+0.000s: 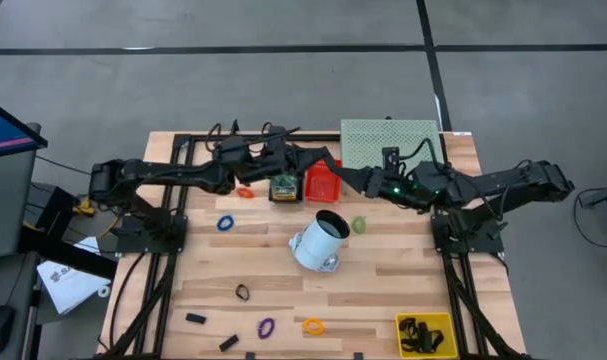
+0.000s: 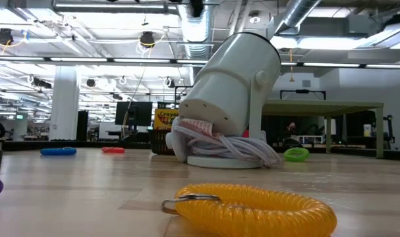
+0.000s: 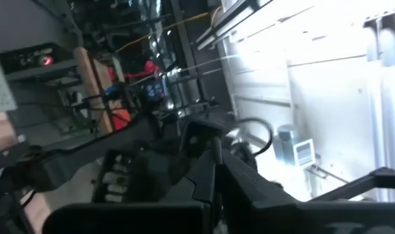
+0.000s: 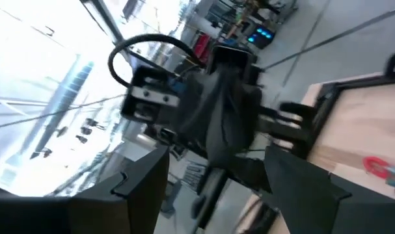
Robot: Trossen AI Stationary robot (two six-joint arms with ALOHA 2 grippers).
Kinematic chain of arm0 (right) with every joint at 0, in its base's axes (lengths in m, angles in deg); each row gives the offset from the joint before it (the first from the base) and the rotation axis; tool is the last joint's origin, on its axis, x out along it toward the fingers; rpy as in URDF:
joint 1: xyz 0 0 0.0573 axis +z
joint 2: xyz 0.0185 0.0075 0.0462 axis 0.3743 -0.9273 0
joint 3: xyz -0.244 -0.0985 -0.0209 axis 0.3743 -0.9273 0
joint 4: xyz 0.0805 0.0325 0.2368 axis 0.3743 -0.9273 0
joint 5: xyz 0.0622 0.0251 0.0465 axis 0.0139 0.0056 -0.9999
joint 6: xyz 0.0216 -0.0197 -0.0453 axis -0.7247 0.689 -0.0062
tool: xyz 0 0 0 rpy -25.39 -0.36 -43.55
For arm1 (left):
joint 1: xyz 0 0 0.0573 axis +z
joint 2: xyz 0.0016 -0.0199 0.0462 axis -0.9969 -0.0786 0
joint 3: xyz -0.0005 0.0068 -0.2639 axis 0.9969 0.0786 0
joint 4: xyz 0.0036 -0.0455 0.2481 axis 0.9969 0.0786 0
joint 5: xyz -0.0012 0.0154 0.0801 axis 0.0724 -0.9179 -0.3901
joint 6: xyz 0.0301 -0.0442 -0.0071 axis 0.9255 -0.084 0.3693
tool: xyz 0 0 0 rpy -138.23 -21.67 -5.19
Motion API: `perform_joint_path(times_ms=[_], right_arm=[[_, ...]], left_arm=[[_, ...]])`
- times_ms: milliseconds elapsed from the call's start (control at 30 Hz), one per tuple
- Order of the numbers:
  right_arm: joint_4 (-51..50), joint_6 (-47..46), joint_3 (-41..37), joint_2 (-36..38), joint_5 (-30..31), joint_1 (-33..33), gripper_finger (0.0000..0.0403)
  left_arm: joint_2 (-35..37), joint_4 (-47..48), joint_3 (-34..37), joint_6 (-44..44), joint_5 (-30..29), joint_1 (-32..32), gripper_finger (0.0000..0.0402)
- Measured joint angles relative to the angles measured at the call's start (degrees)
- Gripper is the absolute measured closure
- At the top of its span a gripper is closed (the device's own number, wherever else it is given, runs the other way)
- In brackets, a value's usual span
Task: Pick & Place Office Desk Supplies
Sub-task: Put the black rubber band into the yellow bin
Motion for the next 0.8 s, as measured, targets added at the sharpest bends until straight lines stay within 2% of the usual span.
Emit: perform_joint_path(times_ms=[300, 667, 800], right_arm=[[1.8, 0.7, 0.0, 0.0, -1.4, -1.2, 0.0169], [1.6, 1.4, 0.0, -0.2, -3.1, -1.5, 0.0248], [1.0, 1.4, 0.0, -0.2, -3.6, -1.9, 0.0294]], left_arm=[[-0.9, 1.4, -0.2, 0.4, 0.1, -0.2, 0.04], [-0.8, 1.3, -0.2, 0.5, 0.3, 0.2, 0.04], [-0.8, 1.3, -0.2, 0.4, 0.3, 0.3, 0.04]])
